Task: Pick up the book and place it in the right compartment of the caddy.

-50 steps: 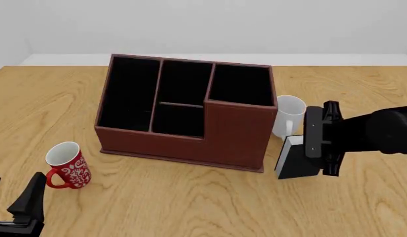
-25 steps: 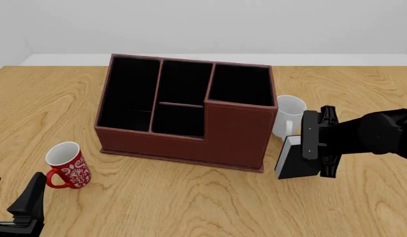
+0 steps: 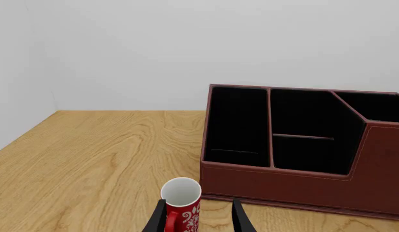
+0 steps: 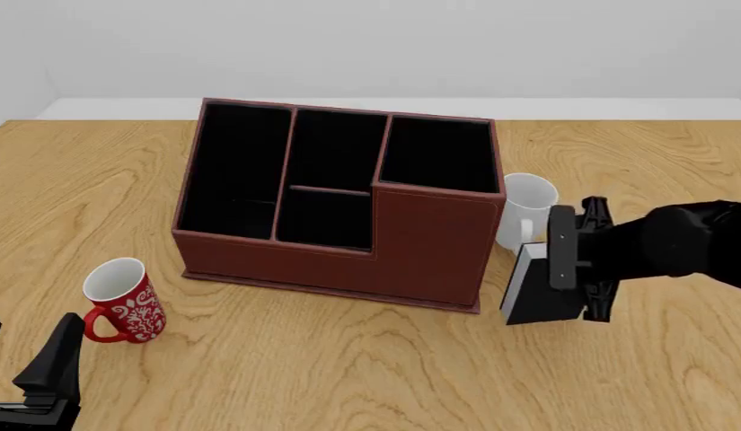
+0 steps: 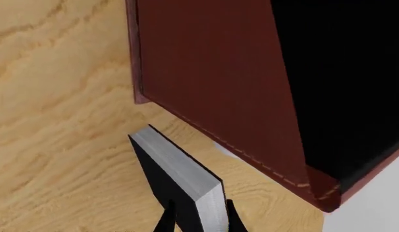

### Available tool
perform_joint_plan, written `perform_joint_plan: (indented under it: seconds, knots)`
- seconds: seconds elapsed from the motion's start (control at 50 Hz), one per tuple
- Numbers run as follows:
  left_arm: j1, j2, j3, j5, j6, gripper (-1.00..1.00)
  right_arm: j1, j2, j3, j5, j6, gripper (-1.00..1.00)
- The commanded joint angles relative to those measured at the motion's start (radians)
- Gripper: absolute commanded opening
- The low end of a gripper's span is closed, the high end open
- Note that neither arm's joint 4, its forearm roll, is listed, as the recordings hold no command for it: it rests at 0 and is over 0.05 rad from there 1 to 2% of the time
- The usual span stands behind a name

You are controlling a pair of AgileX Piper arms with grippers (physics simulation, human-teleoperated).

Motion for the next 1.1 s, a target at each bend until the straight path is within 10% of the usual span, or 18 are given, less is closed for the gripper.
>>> perform_joint_plan:
  seconds: [0.02, 0.64, 1.1]
  knots:
    - [0.0, 0.0, 0.0, 0.0, 0.0, 1.0, -0.011, 0.039, -0.003, -0.03, -0.004, -1.0]
    - [0.0, 0.0, 0.0, 0.0, 0.0, 1.0, 0.178, -0.341, 0.297, 0.108, 0.174, -1.0]
    - [0.0, 0.0, 0.0, 0.0, 0.0, 1.0, 0.211, -0.584, 0.224, 0.359, 0.223, -1.0]
